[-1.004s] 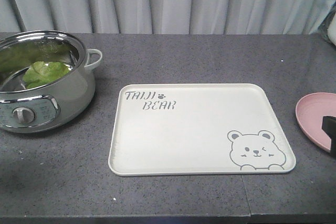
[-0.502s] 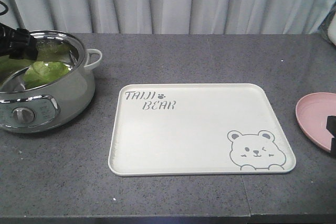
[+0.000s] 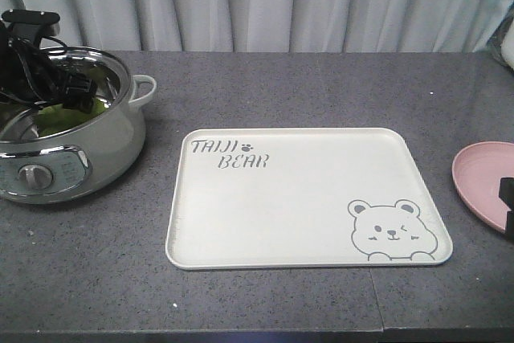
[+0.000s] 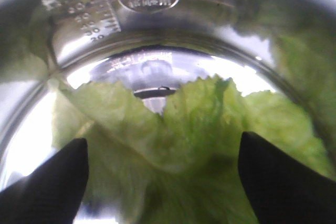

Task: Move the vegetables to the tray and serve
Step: 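Reach the left gripper into the pot and grasp the lettuce leaves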

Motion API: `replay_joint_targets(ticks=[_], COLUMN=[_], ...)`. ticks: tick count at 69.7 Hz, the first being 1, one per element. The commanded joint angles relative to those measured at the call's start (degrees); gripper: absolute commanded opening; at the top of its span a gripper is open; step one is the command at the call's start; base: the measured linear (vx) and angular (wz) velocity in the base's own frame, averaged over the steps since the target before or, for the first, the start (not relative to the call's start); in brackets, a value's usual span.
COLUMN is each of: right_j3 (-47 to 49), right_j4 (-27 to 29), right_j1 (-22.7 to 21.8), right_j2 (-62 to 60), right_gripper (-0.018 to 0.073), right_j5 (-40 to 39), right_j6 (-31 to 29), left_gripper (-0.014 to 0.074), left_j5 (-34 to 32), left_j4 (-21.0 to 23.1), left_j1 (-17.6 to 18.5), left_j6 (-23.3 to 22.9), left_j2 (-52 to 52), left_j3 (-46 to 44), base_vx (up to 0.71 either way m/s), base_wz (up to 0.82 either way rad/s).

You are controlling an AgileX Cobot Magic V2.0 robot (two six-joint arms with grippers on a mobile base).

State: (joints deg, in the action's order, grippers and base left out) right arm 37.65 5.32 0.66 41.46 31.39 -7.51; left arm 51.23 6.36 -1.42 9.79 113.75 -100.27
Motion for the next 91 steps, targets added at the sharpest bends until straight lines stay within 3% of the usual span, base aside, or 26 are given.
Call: replay_joint_targets(ticks=[1,10,17,36,51,81,91], right_j3=[1.9,1.9,1.9,1.9,1.9,1.9,1.9], right_j4=[0.0,0.0,0.0,0.0,0.0,0.0,-0.1], right_j1=[-0.1,-0.1,-0.1,-0.1,-0.1,-0.1,-0.1], right_j2=[0.2,0.2,0.2,0.2,0.2,0.2,0.2], right_gripper=[0.0468,0.0468,0.0468,0.0468,0.0468,0.0468,0.0468], right_j5=[-3.5,-3.5,-3.5,-3.5,-3.6,-4.8,-4.8], right_j6=[-0.2,-0.2,-0.2,-0.2,-0.2,-0.2,-0.2], left_gripper=[0.0555,0.0541,0.0473,0.0160,-0.0009,-0.0006,-0.0006], left_j5=[-4.4,-4.8,-5.0,-5.4,-4.4,-1.7,-4.3], left_j4=[0.5,0.6,0.6,0.6,0.6,0.7,5.5], left_j1=[0.0,0.0,0.0,0.0,0.0,0.0,0.1], left_j6=[0.0,0.0,0.0,0.0,0.0,0.0,2.3], left_j2=[-1.3,0.4,0.6,0.5,-1.1,-16.6,-25.9], left_j3=[-2.0,-2.0,-2.0,-2.0,-2.0,2.2,10.0], base_vx=[0.00,0.00,0.00,0.00,0.00,0.00,0.00], base_wz=[0.00,0.00,0.00,0.00,0.00,0.00,0.00])
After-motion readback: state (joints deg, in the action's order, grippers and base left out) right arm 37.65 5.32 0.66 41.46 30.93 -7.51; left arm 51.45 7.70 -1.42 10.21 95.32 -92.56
